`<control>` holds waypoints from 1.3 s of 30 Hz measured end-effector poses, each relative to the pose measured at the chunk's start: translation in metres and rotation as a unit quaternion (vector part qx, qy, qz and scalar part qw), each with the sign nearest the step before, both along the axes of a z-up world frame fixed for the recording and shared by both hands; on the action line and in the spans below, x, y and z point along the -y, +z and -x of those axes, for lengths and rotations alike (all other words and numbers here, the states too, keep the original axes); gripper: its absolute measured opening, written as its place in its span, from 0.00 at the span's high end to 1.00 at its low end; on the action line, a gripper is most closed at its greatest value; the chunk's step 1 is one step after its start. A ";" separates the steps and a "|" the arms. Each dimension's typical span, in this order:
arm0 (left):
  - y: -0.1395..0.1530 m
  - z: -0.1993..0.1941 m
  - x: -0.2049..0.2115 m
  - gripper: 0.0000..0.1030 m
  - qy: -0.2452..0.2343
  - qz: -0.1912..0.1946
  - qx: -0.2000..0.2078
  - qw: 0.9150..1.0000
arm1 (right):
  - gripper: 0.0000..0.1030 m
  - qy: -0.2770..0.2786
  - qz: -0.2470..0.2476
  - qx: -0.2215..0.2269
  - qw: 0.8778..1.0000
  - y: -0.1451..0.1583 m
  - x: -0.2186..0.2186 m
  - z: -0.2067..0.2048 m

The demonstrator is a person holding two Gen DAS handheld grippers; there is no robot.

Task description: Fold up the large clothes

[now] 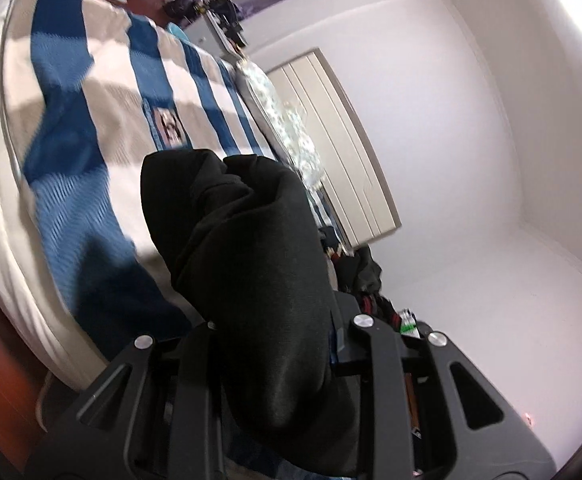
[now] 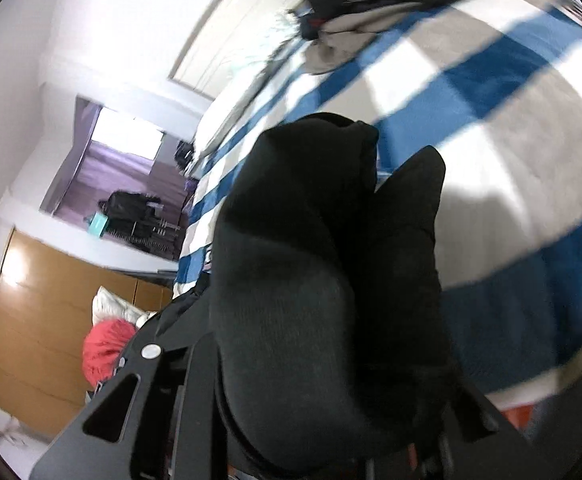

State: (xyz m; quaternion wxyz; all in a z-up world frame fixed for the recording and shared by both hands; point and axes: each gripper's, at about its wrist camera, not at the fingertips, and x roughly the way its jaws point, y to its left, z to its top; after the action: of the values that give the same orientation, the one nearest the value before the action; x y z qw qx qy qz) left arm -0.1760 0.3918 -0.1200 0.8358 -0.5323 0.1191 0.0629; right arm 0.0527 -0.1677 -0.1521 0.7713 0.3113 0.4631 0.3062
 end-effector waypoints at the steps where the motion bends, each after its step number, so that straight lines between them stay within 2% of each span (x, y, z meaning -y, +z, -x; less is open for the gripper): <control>1: 0.005 0.001 -0.014 0.76 0.004 -0.006 0.001 1.000 | 0.80 0.015 -0.001 0.005 1.000 0.007 -0.023 -0.008; 7: 0.044 -0.007 -0.103 0.76 0.041 -0.053 0.013 0.998 | 0.80 0.087 -0.011 0.042 0.995 0.042 -0.141 -0.059; 13: 0.071 -0.020 -0.196 0.75 0.090 -0.097 0.008 0.991 | 0.80 0.165 -0.012 0.085 0.983 0.080 -0.277 -0.111; 15: 0.070 -0.025 -0.222 0.75 0.107 -0.114 0.002 0.988 | 0.81 0.186 0.004 0.107 0.977 0.088 -0.329 -0.131; 18: 0.044 -0.028 -0.272 0.75 0.146 -0.111 -0.016 0.983 | 0.81 0.223 0.004 0.138 0.965 0.087 -0.401 -0.156; 19: 0.033 -0.027 -0.281 0.75 0.155 -0.109 -0.020 0.982 | 0.81 0.239 0.003 0.148 0.960 0.080 -0.424 -0.166; 21: 0.000 -0.027 -0.304 0.75 0.178 -0.101 -0.038 0.978 | 0.81 0.258 0.015 0.138 0.956 0.056 -0.462 -0.186; 24: -0.043 -0.034 -0.331 0.75 0.196 -0.083 -0.089 0.973 | 0.81 0.283 0.075 0.115 0.949 0.007 -0.524 -0.212; 26: -0.069 -0.037 -0.341 0.74 0.202 -0.080 -0.110 0.970 | 0.81 0.295 0.092 0.114 0.944 -0.016 -0.542 -0.224; 29: -0.091 -0.035 -0.342 0.68 0.205 -0.063 -0.134 0.968 | 0.80 0.301 0.059 0.103 0.946 -0.039 -0.539 -0.235; 32: -0.132 -0.026 -0.349 0.64 0.190 0.002 -0.167 0.968 | 0.77 0.309 0.051 0.072 0.947 -0.065 -0.532 -0.231; 35: -0.165 -0.016 -0.346 0.63 0.185 0.051 -0.168 0.967 | 0.76 0.308 0.071 0.025 0.948 -0.099 -0.520 -0.235; 37: -0.174 -0.013 -0.344 0.63 0.188 0.060 -0.167 0.966 | 0.76 0.294 0.082 -0.022 0.952 -0.130 -0.504 -0.232; 39: -0.174 -0.014 -0.343 0.63 0.185 0.055 -0.179 0.965 | 0.70 0.281 0.093 -0.059 0.953 -0.157 -0.487 -0.223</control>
State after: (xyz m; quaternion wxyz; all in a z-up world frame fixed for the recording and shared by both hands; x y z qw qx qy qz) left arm -0.1619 0.7346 -0.2938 0.7444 -0.5700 0.1695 0.3037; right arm 0.2759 0.3191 -0.3095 0.6506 0.1134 0.6032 0.4473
